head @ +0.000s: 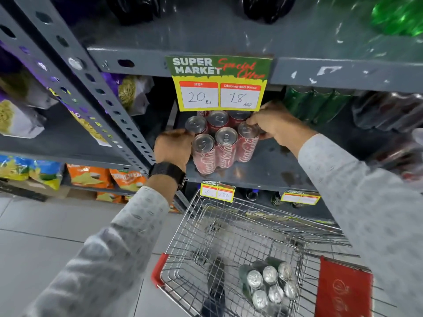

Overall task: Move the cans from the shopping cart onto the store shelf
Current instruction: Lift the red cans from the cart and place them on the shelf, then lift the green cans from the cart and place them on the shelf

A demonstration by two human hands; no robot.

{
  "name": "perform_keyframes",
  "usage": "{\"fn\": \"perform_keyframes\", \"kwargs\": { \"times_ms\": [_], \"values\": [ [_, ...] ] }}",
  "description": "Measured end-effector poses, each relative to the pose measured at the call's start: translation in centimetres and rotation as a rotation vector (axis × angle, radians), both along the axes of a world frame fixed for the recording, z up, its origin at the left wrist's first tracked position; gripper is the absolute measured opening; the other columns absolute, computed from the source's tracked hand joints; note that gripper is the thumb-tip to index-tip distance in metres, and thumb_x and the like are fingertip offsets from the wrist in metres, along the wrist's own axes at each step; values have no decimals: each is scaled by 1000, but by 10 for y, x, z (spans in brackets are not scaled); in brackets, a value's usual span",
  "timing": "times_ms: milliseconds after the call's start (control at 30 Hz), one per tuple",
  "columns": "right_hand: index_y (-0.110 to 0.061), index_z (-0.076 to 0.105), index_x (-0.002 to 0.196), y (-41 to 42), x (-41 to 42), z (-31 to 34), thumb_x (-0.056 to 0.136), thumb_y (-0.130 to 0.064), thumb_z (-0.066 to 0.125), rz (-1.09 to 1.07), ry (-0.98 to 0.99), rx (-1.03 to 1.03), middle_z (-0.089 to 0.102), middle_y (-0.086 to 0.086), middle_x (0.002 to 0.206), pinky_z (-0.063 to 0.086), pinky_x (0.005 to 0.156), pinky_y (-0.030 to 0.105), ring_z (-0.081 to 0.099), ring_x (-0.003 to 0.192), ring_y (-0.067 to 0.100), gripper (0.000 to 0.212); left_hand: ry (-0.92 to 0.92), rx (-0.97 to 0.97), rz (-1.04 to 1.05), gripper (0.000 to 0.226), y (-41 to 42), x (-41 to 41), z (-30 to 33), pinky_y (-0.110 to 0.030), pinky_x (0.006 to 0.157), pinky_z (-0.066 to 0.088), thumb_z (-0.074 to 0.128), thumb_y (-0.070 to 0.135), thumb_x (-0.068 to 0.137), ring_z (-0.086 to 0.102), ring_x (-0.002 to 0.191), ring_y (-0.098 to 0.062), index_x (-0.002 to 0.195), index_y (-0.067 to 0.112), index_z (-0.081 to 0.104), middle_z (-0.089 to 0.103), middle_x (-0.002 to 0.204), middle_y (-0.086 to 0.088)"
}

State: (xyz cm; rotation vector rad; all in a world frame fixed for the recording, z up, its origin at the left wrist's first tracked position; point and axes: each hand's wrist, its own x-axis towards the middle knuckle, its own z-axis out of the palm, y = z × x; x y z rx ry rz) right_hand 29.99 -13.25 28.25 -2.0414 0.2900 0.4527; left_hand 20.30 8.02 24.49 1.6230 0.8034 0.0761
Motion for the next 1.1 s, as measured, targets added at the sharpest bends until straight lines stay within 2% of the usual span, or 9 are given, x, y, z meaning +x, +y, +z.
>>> {"fn": "perform_keyframes", "kwargs": {
  "times_ms": [167, 267, 367, 500, 600, 767, 967, 1033, 1100],
  "values": [
    [-14, 71, 109, -15, -23, -6, 80, -20, 75, -31, -106, -13, 69, 2, 107, 58, 94, 40, 69, 104, 23, 30, -52, 94, -42, 18, -19, -32, 7, -40, 93, 59, 71, 45, 67, 75, 97, -35, 81, 36, 80, 81, 94, -9],
    [-20, 66, 130, -42, -75, -13, 89, -22, 70, -71, -331, -36, 66, -5, 113, 50, 97, 22, 64, 105, 9, 42, -56, 142, -175, 52, -42, -85, 10, -31, 101, 55, 71, 49, 83, 70, 112, -4, 131, 32, 67, 74, 125, 9],
    [-16, 71, 122, -74, -140, -39, 93, -13, 67, -75, -433, -5, 71, 1, 112, 46, 82, 1, 67, 99, 9, 30, -52, 138, -211, 69, -60, -141, -17, -33, 108, 53, 70, 50, 88, 62, 132, -12, 149, 23, 52, 63, 147, 0],
    [-11, 73, 114, -120, -213, -89, 91, -6, 68, -71, -305, -23, 74, 1, 103, 51, 82, 5, 70, 95, 11, 24, 125, -65, -287, 18, -101, -192, -78, -8, 84, 51, 70, 14, 94, 68, 108, 3, 108, 25, 73, 69, 131, -6],
    [-15, 73, 116, -157, -259, -147, 87, -11, 71, -69, -26, -102, 75, 0, 102, 55, 83, 16, 70, 92, 14, 30, 440, -285, -353, 19, -129, -218, -146, -31, 85, 59, 66, 10, 95, 77, 94, -18, 113, 11, 74, 81, 106, -11],
    [-7, 66, 127, -196, -312, -234, 87, -23, 73, -172, 343, -94, 70, 14, 126, 57, 93, 42, 68, 105, 28, 44, 817, -580, -375, 29, -161, -249, -219, -16, 37, 41, 42, 21, 107, 56, 34, -3, 82, 17, 56, 58, 50, 5],
    [-3, 53, 142, -207, -332, -295, 95, -18, 66, -309, 494, -17, 67, 17, 128, 51, 66, 19, 67, 113, 29, 51, 898, -583, -250, 41, -195, -263, -294, -34, 80, 54, 62, 51, 94, 65, 90, -30, 107, 12, 67, 67, 102, -13],
    [-3, 63, 128, -209, -331, -310, 97, -16, 63, -325, 509, 9, 68, 9, 109, 47, 68, 23, 65, 104, 27, 33, 862, -594, -178, 55, -205, -264, -315, -48, 106, 51, 65, 44, 92, 65, 119, -39, 136, 11, 61, 68, 131, -22],
    [-13, 68, 100, -210, -330, -323, 97, -12, 60, -352, 538, 63, 66, 4, 92, 43, 68, 28, 61, 91, 24, 8, 793, -619, -113, 58, -212, -266, -312, -44, 96, 54, 57, 32, 99, 67, 113, -35, 151, 10, 46, 64, 136, -20]
  ]
}}
